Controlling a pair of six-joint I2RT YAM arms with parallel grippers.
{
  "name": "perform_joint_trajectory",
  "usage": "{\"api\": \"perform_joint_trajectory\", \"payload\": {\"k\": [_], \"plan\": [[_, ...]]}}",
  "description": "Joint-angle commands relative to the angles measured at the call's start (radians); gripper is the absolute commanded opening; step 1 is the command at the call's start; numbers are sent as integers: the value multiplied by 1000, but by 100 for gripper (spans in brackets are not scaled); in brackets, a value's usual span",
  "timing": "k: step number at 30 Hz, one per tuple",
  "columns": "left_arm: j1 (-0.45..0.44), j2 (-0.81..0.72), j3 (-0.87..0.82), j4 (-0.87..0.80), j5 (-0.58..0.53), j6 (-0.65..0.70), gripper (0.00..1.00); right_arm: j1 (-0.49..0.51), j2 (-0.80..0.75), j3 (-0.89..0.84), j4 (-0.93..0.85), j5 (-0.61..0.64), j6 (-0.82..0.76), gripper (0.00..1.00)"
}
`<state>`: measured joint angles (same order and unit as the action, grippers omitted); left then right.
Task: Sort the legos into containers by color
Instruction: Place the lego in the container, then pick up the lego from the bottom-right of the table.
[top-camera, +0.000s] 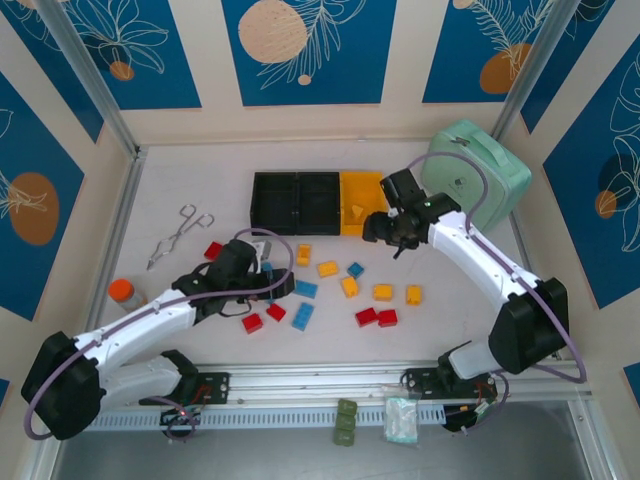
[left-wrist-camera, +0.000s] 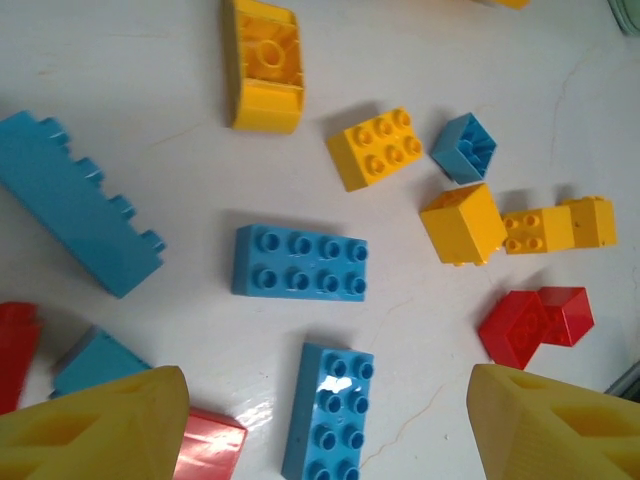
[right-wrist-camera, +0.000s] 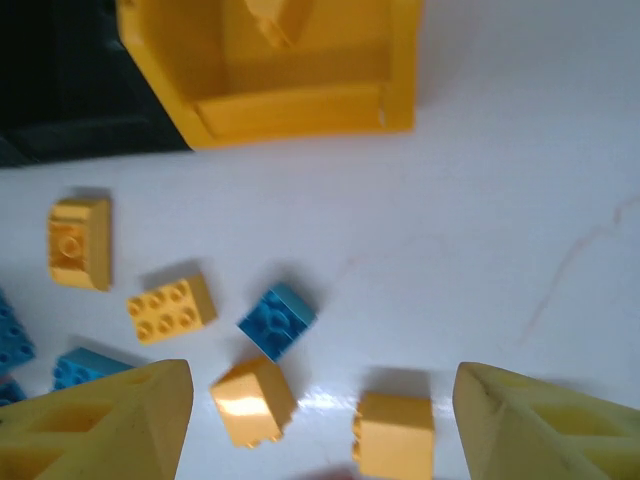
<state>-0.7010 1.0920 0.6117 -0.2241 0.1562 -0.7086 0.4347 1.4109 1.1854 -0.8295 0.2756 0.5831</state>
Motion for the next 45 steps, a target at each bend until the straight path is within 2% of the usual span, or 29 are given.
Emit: {"api": "perform_joint_trajectory", "payload": {"k": [1, 11, 20, 24, 35, 40, 45], "plan": [[-41, 30, 51, 11, 28, 48, 73, -22, -67, -61, -40, 30, 50, 70], [-168, 181, 137, 54, 42, 104, 73, -173, -130, -311, -29, -39, 121, 69], [-258, 301, 224, 37, 14, 153, 73, -200, -93, -401, 32, -50, 132, 69], [-281, 325, 238, 37, 4, 153, 73, -200, -60, -410, 51, -62, 132, 65], [-296, 342, 235, 39, -23, 146, 73, -196, 6, -423, 87, -73, 127, 51], [-296, 345, 230, 39, -33, 142, 73, -192, 20, -416, 89, -79, 120, 36], [-296, 339, 224, 43, -43, 133, 73, -177, 11, -398, 71, -67, 116, 29]]}}
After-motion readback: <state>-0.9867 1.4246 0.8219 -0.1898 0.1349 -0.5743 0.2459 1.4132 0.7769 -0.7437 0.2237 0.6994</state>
